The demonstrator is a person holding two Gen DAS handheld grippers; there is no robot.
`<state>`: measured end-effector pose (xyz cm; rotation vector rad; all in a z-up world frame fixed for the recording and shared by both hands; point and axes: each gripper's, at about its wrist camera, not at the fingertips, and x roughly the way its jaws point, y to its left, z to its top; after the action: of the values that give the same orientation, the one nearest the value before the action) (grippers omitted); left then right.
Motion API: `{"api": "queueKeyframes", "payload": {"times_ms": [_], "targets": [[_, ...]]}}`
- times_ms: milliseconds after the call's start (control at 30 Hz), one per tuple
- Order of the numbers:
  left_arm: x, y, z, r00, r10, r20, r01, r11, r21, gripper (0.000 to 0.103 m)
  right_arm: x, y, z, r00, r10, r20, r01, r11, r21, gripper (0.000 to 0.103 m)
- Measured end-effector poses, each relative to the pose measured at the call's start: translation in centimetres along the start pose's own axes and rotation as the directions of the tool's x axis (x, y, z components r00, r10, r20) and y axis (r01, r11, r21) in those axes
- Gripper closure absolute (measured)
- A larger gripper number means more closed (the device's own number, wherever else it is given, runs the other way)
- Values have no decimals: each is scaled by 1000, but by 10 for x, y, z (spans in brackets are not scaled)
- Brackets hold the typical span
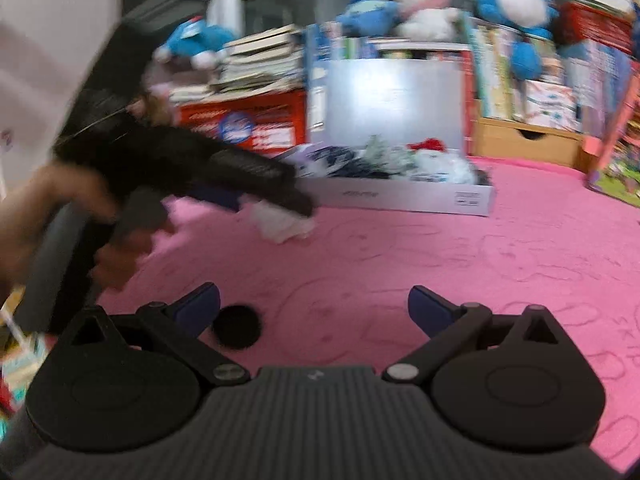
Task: Organize objects
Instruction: 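Move the left tool to the white tissue on the table while the right tool approaches a black cap, then grasp the white tissue with the left tool while the right tool grasps the black cap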
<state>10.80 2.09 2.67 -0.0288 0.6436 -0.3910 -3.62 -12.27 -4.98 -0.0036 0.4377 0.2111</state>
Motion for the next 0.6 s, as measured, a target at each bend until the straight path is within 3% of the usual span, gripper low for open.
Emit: {"api": "queueKeyframes", "payload": {"times_ms": [100,200,333,500,600], "targets": [[7,-3,0,1000,8,-14,-8,1000,12,14,0,14,-4,1000,19,1,-19,999,-48,1],[12,-5,-1,1000,21,-23,-21,1000,17,15,4,23,-6,999,41,-20,-42,997,-66,10],[17,-5,-4,999,26,-24,-25,1000,12,15,8,32,-11,998,47,-47,-51,995,-87,25],[19,-5,-8,999,28,-26,-28,1000,10,25,7,35,-11,999,28,-33,-31,994,-106,64],[19,-7,-9,999,52,-13,-52,998,23,37,7,33,-10,999,19,-32,-22,995,-102,67]]}}
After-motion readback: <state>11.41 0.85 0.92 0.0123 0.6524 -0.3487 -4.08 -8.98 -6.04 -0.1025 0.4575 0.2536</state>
